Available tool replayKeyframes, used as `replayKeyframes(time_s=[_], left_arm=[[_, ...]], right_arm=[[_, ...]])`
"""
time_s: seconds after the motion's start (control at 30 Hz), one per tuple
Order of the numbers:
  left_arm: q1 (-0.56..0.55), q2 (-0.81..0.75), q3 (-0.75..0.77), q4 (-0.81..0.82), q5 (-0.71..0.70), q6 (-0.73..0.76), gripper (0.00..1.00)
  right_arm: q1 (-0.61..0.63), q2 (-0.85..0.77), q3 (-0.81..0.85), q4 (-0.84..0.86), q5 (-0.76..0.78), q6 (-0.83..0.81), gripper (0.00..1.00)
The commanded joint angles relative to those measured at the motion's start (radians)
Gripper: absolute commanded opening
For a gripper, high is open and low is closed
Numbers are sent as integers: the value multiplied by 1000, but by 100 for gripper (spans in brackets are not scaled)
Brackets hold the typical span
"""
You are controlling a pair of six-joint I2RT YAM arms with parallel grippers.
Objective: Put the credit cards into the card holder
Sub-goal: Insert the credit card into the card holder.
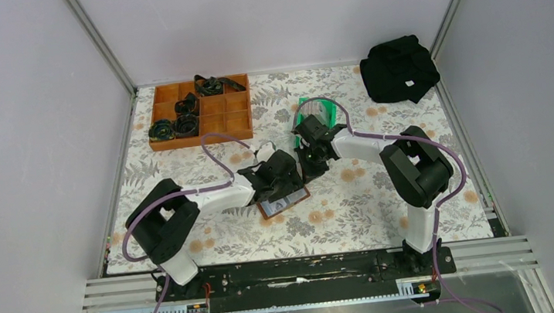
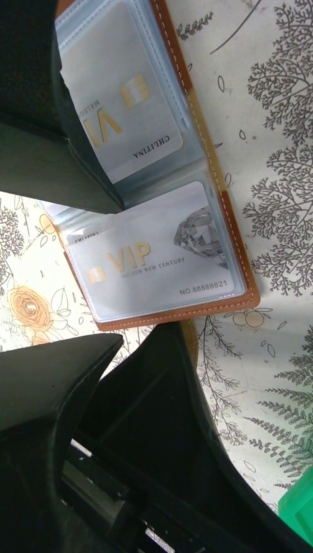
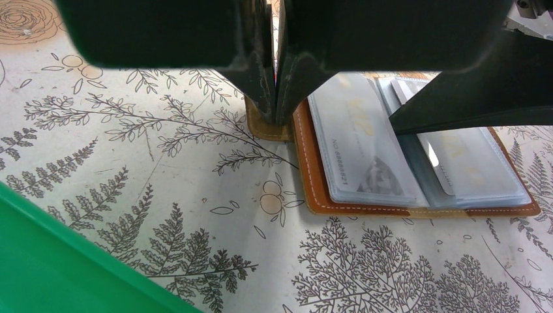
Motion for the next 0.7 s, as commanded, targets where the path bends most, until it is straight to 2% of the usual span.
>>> replayKeyframes(time_s=[0.0,0.37,0.67], left_arm=[[4,36,41,31,10,-4,74],[4,-7,65,-23,-26,5,74],[4,-175,59,-178,-176,3,80]], right_arm=[[7,45,-50,-45,23,-11,7],[5,50,-53,-39,23,-9,7],[-6,29,-63,-31,40,0,7]])
